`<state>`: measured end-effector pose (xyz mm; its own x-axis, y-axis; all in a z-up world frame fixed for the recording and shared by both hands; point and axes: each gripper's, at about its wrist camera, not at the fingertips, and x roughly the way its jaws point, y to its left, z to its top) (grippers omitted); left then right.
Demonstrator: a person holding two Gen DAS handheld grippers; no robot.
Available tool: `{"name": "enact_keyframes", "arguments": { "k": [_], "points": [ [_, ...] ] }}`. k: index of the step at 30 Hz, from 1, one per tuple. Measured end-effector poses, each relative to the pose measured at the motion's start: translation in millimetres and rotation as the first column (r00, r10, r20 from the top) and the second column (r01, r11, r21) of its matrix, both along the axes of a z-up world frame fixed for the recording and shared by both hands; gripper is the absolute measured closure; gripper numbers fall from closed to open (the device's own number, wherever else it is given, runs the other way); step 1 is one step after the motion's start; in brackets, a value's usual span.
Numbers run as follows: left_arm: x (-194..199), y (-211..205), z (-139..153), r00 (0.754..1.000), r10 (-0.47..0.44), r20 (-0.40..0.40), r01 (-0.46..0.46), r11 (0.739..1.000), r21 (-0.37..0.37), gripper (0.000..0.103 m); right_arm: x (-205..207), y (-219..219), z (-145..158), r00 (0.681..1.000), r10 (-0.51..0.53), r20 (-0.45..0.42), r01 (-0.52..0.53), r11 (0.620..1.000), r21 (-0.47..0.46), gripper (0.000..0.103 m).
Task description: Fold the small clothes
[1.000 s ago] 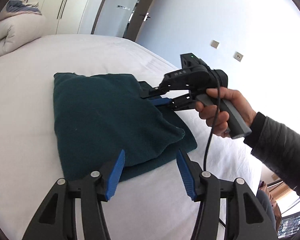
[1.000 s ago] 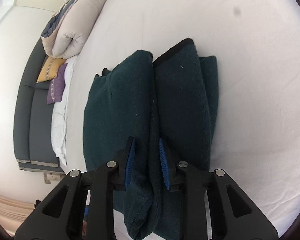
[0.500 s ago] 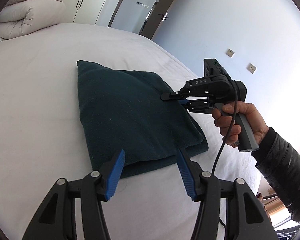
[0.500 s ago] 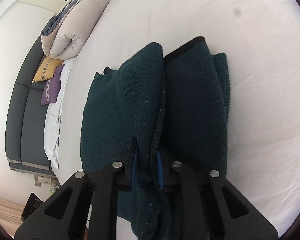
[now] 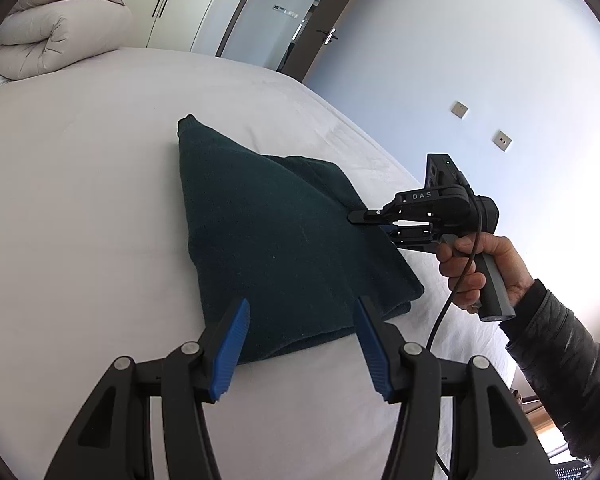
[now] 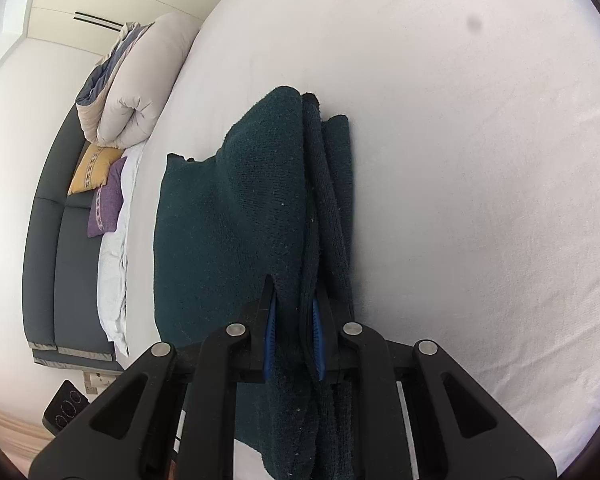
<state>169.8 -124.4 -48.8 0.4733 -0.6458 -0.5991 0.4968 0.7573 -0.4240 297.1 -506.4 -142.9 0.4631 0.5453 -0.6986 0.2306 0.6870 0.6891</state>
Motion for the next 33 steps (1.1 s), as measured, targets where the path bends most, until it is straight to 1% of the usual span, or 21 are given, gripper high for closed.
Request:
{"name": "enact_keyframes", "arguments": {
  "k": [4, 5, 7, 8, 9, 13, 14, 15, 17, 19, 20, 22, 24, 25, 26, 27, 28, 30, 31, 33],
  "points": [
    [5.1, 1.4, 4.6, 1.0, 0.001, 0.014, -0.001, 1.0, 0.005, 0.046, -3.4, -4.0, -6.9, 1.0, -0.006, 0.009, 0.006, 1.0, 0.009, 0.089],
    [8.1, 0.9, 6.7, 1.0, 0.0, 0.015, 0.0, 1.0, 0.008, 0.046, 9.3, 0.9, -10.4, 1.0, -0.007, 0.004, 0.007, 1.0, 0.015, 0.089],
    [13.7, 0.6, 11.3, 0.999, 0.003, 0.035, -0.004, 1.0, 0.022, 0.046, 9.3, -2.7, -15.5, 1.0, -0.009, 0.006, 0.009, 1.0, 0.022, 0.089],
    [16.8, 0.7, 14.1, 0.999, 0.004, 0.048, -0.006, 1.0, 0.028, 0.046, 20.0, 4.1, -16.9, 1.0, -0.013, 0.007, 0.013, 1.0, 0.025, 0.089],
    [20.5, 0.3, 16.5, 0.998, 0.002, 0.058, -0.003, 1.0, 0.031, 0.046, 19.3, 2.7, -19.0, 1.0, -0.017, 0.008, 0.016, 0.999, 0.036, 0.089],
    [45.2, -9.6, 28.9, 0.995, -0.016, 0.103, 0.008, 0.997, 0.08, 0.046, 15.9, 2.9, -27.4, 1.0, -0.011, 0.026, 0.01, 0.998, 0.063, 0.089],
    [54.4, -13.8, 29.8, 0.995, -0.022, 0.102, 0.011, 0.995, 0.098, 0.046, 13.7, 2.4, -28.6, 0.999, -0.016, 0.029, 0.014, 0.997, 0.076, 0.089],
    [64.1, -17.3, 30.1, 0.995, -0.022, 0.099, 0.011, 0.994, 0.112, 0.046, 11.1, 1.0, -27.7, 0.999, -0.027, 0.023, 0.024, 0.996, 0.087, 0.086],
    [83.0, -24.3, 30.2, 0.995, -0.023, 0.099, 0.01, 0.992, 0.126, 0.046, 3.9, -0.2, -20.0, 0.999, -0.049, 0.017, 0.048, 0.998, 0.051, 0.084],
    [100.5, -32.3, 32.0, 0.994, -0.024, 0.107, 0.007, 0.989, 0.151, 0.046, -5.2, 0.7, -3.4, 0.997, -0.061, 0.038, 0.062, 0.998, -0.019, 0.08],
    [107.8, -36.2, 33.9, 0.993, -0.022, 0.116, 0.004, 0.988, 0.155, 0.046, -9.4, 2.0, 8.6, 0.996, -0.062, 0.057, 0.065, 0.996, -0.053, 0.08],
    [122.7, -46.7, 35.2, 0.992, -0.021, 0.125, 0.0, 0.986, 0.164, 0.047, -16.4, 8.9, 28.6, 0.992, -0.04, 0.117, 0.048, 0.997, -0.064, 0.08],
    [137.8, -61.0, 29.9, 0.994, -0.023, 0.111, 0.0, 0.98, 0.198, 0.052, -18.2, 21.1, 41.2, 0.986, 0.001, 0.164, 0.007, 0.999, -0.048, 0.08],
    [145.2, -68.6, 23.1, 0.995, -0.017, 0.096, -0.005, 0.973, 0.229, 0.052, -16.9, 28.5, 43.8, 0.984, 0.022, 0.175, -0.014, 0.999, -0.048, 0.08],
    [152.9, -76.0, 10.5, 0.998, -0.016, 0.053, 0.002, 0.965, 0.26, 0.053, -14.6, 35.1, 43.9, 0.982, 0.041, 0.183, -0.033, 0.998, -0.046, 0.08],
    [160.0, -83.6, -6.1, 1.0, -0.023, -0.008, 0.024, 0.956, 0.292, 0.056, -11.0, 41.3, 39.9, 0.982, 0.063, 0.181, -0.055, 0.997, -0.045, 0.08],
    [160.7, -88.9, -19.4, 0.999, -0.025, -0.022, 0.031, 0.947, 0.319, 0.056, -7.1, 45.9, 31.7, 0.984, 0.08, 0.162, -0.072, 0.996, -0.051, 0.08],
    [151.5, -94.2, -28.3, 0.998, -0.03, 0.05, 0.011, 0.937, 0.35, 0.055, -1.5, 45.6, 5.8, 0.992, 0.077, 0.105, -0.069, 0.995, -0.072, 0.08],
    [149.9, -95.8, -29.9, 0.998, -0.026, 0.061, 0.002, 0.933, 0.359, 0.055, -2.1, 43.0, -4.4, 0.989, 0.077, 0.129, -0.072, 0.996, -0.047, 0.081],
    [153.7, -95.4, -32.5, 0.999, -0.022, 0.044, 0.006, 0.937, 0.348, 0.055, -8.6, 36.1, -13.2, 0.98, 0.065, 0.187, -0.065, 0.998, -0.006, 0.085]
  ]
}}
